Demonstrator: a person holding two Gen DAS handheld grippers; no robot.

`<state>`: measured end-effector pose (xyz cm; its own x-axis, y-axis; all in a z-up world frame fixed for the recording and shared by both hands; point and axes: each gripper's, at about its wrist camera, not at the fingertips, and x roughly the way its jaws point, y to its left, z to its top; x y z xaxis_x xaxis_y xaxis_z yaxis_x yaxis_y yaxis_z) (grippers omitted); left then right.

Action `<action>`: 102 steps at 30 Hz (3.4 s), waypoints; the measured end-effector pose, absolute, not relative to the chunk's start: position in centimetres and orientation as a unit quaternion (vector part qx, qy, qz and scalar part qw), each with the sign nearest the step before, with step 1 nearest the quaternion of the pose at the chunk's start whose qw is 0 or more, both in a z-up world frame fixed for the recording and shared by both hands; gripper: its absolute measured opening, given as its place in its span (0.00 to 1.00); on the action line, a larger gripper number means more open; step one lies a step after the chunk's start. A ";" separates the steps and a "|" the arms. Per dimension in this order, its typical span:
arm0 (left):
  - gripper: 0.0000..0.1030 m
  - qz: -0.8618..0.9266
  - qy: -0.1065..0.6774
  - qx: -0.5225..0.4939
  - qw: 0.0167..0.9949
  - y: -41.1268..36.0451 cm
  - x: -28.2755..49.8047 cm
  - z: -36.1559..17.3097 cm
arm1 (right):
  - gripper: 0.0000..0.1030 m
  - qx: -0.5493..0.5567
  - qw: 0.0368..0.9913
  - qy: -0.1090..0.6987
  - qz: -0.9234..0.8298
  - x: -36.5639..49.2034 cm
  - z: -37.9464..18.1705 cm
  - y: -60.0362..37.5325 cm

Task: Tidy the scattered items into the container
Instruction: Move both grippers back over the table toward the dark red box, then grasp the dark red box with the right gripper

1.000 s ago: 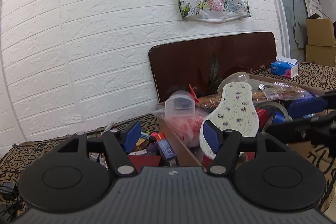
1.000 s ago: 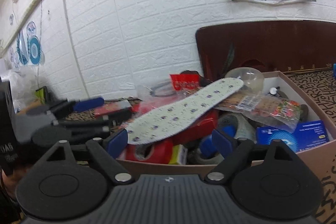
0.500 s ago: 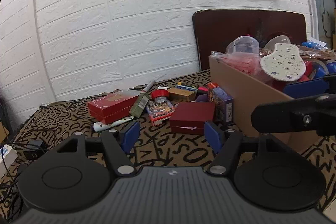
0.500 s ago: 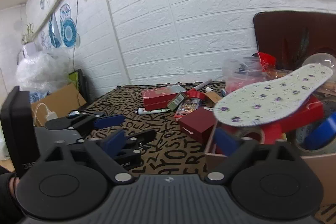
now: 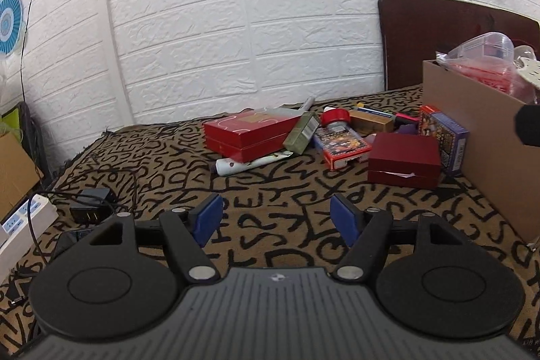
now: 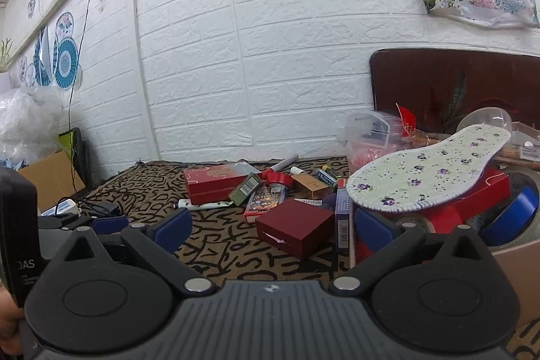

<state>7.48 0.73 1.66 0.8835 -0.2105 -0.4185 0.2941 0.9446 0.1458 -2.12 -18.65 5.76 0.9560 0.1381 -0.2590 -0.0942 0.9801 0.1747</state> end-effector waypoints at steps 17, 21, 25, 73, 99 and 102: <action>0.74 -0.171 0.200 0.154 0.952 -1.9 9.9 -0.1 | 1.00 0.020 0.986 0.160 0.033 5.2 4.9 -14.0; 0.78 -0.221 0.210 0.152 0.940 -1.5 10.9 -0.8 | 1.00 0.040 0.986 0.159 0.010 6.0 4.8 -13.1; 0.81 -0.246 0.220 0.145 0.933 -0.2 11.8 -1.2 | 1.00 0.081 0.978 0.190 -0.019 7.3 3.8 -12.0; 0.68 -0.332 0.238 0.195 0.892 5.0 -1.2 -3.9 | 1.00 0.139 0.930 0.296 0.167 2.6 0.5 -8.9; 0.72 -0.276 0.219 0.196 0.915 6.2 -1.4 -3.6 | 0.67 0.048 0.912 0.287 0.289 4.5 -0.8 -10.9; 0.57 -0.278 0.211 0.196 0.916 6.3 -1.3 -3.3 | 0.67 0.037 0.916 0.282 0.283 4.4 -0.5 -11.3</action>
<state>-1.35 6.31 -3.31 0.7567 -0.4262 -0.4958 0.5919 0.7686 0.2427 4.37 -11.30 -0.46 0.6804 0.5400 -0.4955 -0.4987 0.8366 0.2269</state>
